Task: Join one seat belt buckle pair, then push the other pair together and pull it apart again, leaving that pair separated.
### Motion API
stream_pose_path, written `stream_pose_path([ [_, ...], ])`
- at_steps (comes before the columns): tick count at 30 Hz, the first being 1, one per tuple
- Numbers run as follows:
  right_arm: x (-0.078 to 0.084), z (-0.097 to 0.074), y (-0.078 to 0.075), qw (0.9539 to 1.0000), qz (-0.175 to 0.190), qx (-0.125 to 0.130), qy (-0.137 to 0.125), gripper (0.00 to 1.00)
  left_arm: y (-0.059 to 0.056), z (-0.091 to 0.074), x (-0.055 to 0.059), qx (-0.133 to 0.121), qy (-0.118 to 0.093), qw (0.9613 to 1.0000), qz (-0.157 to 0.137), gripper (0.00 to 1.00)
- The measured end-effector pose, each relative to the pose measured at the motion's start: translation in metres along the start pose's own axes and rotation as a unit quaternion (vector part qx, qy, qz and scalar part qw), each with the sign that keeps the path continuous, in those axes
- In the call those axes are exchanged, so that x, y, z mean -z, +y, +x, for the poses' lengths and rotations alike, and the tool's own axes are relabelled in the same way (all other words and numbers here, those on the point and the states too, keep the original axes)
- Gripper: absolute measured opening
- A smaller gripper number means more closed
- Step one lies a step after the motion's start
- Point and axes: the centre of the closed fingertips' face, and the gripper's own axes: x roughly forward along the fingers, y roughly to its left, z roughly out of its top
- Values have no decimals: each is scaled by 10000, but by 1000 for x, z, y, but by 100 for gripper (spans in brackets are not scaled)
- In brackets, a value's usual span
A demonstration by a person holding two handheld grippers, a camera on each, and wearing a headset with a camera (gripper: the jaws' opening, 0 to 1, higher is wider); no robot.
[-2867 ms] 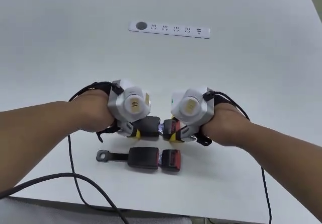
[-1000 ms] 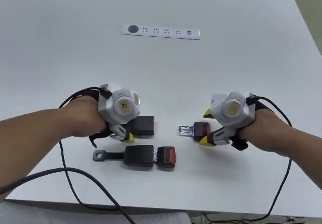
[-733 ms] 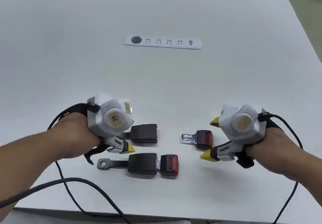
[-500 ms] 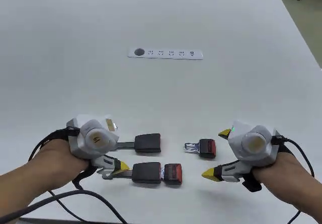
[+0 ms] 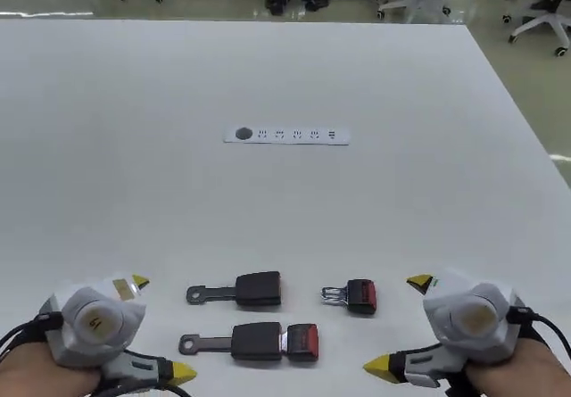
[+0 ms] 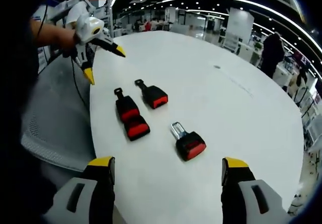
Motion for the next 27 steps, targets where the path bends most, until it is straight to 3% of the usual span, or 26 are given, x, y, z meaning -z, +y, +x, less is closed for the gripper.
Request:
stream_pose_path([
  [2,3,-2,0,10000,8,66,26,91,1,-4,6,-25,16,10000,27,100],
  [11,9,-8,-3,9995,1,305,-48,96,1,-10,7,-301,-61,9994,-145,100],
  [20,8,-8,12,9997,2,177,-192,93,-9,-20,4,-464,-125,9985,-247,100],
  [21,9,-8,14,9997,-13,166,-196,93,-4,-22,7,-494,-127,9984,-263,100],
  [27,8,-8,20,9996,-100,135,-213,92,-5,-26,12,-557,-149,9975,-405,100],
])
